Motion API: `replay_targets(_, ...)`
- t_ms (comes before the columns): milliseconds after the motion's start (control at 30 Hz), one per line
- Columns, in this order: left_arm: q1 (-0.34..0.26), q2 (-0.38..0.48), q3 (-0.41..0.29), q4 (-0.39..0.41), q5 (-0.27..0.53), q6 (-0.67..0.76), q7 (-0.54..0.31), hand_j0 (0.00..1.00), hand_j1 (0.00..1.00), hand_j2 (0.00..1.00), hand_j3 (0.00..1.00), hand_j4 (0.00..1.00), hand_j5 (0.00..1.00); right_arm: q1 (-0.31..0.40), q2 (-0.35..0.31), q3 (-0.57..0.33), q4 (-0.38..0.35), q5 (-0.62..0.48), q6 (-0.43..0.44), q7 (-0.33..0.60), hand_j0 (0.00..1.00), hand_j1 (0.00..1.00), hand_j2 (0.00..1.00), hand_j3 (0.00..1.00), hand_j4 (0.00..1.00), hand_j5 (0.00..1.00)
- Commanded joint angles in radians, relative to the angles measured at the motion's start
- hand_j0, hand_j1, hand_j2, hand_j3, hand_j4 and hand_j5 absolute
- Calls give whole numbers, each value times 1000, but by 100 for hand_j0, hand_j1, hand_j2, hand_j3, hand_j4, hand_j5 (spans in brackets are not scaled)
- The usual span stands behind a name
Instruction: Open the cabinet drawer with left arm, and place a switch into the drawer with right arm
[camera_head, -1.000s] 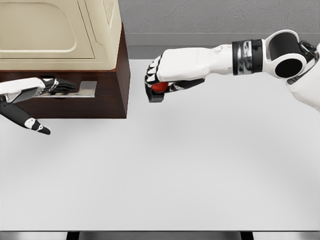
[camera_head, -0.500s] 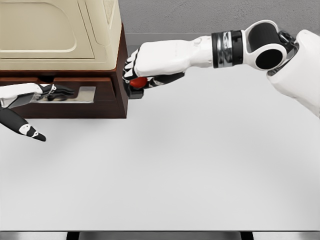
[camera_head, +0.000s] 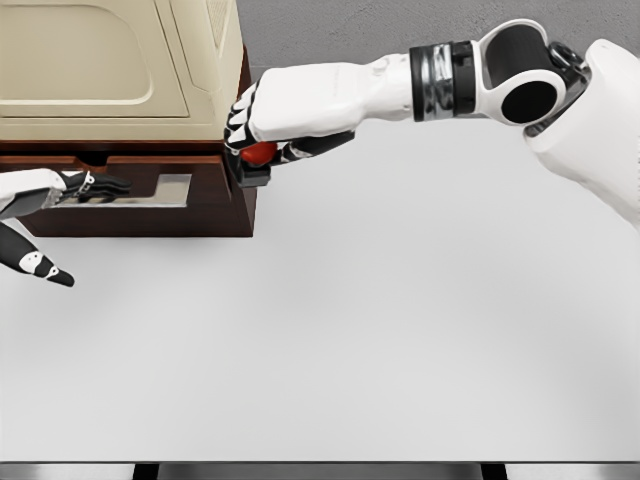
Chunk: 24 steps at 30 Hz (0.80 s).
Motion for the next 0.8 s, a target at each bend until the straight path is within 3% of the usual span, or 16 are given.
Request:
replay_targets(0,0,11,-2,1,20,1,-2,100,100,100,100,100,100,-2,2,-1,1,-6,3,-1,51,51,51,51,51,51)
replay_targets(167,1,48,-8,1,81,3,-2,100,100,100,100,100,100,-5,2,2,-1,-6,3,-1,51,51,51,51,51,51)
replay_targets(767,47,118,-8,-1,187,3,-2,100,100,100,100,100,100,-20,26,-1,-5,-6,3,-1,51,51,51,51,51,51)
